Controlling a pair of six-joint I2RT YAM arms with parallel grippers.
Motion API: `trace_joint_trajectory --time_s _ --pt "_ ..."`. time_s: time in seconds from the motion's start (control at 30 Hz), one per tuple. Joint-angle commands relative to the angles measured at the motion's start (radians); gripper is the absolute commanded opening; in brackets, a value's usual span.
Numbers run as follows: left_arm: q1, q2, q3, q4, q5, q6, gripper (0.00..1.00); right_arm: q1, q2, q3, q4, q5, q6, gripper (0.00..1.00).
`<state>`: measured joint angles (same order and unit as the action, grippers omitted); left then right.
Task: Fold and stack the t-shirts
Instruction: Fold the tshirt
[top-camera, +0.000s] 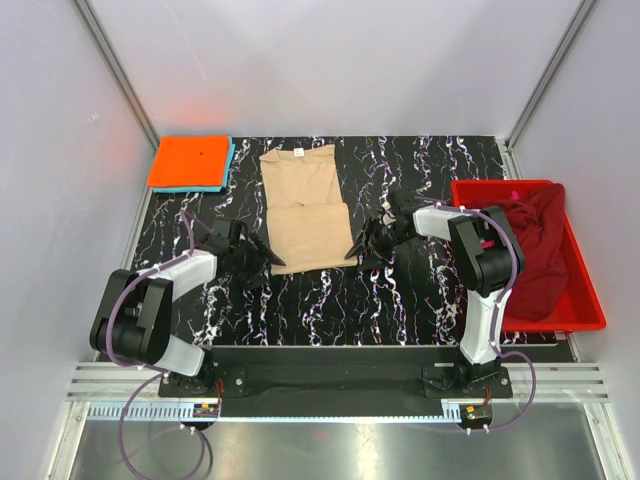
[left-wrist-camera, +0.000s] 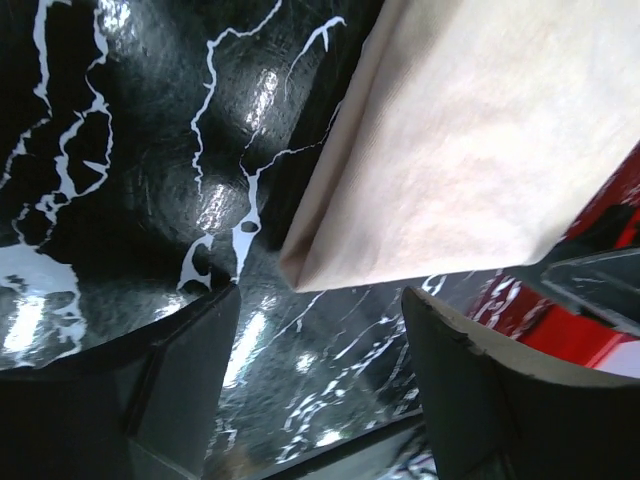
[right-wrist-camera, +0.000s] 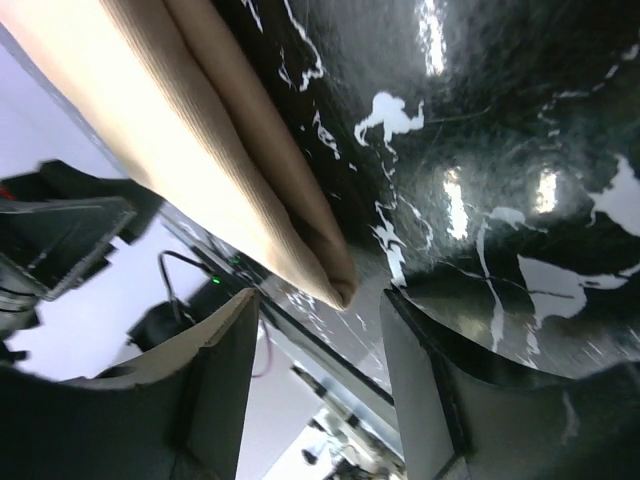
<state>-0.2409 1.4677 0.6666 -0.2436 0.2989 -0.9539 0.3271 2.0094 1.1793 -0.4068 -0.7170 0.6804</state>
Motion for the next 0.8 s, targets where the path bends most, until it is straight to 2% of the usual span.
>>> trace_joint_trajectory --time_s 0.0,0.13,0.3,0.43,0.47,0.67,0.7,0.73,0.77 --pt "-0.001 0.029 -0.061 0.015 -0.056 -0.112 0.72 -0.003 -0.021 -0.047 0.158 0.087 0.137 0.59" --pt "-0.001 0.029 -0.084 0.009 -0.073 -0.190 0.69 -0.003 -0.044 -0.067 0.171 0.131 0.171 0.56" --pt "-0.001 0.042 -0.091 0.012 -0.096 -0.215 0.63 -0.003 -0.054 -0.096 0.192 0.174 0.194 0.51" --pt "-0.001 0.065 -0.081 0.029 -0.103 -0.215 0.60 -0.002 -0.035 -0.109 0.221 0.179 0.211 0.46" --pt "-0.001 0.077 -0.079 0.038 -0.103 -0.213 0.58 -0.003 -0.028 -0.103 0.227 0.179 0.208 0.41" --pt "-0.001 0.106 -0.033 0.043 -0.150 -0.145 0.22 -0.002 -0.011 -0.084 0.236 0.180 0.179 0.24" --pt "-0.001 0.105 -0.024 0.038 -0.162 -0.128 0.18 -0.002 -0.011 -0.084 0.238 0.177 0.170 0.16" --pt "0.000 0.105 -0.018 0.038 -0.158 -0.109 0.00 -0.002 -0.011 -0.081 0.235 0.172 0.160 0.12" --pt "0.003 0.100 -0.016 0.038 -0.153 -0.100 0.00 -0.002 -0.014 -0.070 0.211 0.168 0.137 0.07"
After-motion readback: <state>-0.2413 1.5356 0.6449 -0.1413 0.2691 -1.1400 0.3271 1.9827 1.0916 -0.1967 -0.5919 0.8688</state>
